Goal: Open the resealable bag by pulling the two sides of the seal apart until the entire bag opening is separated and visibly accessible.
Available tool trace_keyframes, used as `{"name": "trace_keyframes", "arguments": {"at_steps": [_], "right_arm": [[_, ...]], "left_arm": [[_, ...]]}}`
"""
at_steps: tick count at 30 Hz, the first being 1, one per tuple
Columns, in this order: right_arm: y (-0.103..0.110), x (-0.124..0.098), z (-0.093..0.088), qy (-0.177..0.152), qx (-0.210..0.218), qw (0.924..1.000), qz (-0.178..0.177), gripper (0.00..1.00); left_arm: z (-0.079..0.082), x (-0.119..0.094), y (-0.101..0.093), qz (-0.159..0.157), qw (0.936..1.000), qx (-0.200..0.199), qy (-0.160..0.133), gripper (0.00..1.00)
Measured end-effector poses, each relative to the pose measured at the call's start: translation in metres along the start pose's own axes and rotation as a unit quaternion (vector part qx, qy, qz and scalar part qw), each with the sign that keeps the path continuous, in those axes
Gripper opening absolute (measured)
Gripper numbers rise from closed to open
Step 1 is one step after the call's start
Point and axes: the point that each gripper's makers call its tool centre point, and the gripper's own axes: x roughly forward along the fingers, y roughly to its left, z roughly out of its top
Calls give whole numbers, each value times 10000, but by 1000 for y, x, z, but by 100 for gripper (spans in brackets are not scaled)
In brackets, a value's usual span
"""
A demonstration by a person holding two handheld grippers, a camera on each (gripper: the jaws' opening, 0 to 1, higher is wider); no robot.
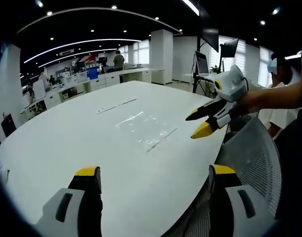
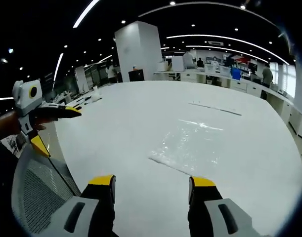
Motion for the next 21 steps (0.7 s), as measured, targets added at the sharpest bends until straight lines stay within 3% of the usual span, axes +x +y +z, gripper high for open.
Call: {"name": "trace_keyframes", "arguments": {"at_steps": [13,21], "right_arm": [[-9,31,15,113,-353,9988,330,55],[-20,42,18,202,-348,9979,508,54]], "left_arm": [[9,0,3,37,9999,-31,-143,91],[8,-1,3,18,9999,24,-106,91]]}}
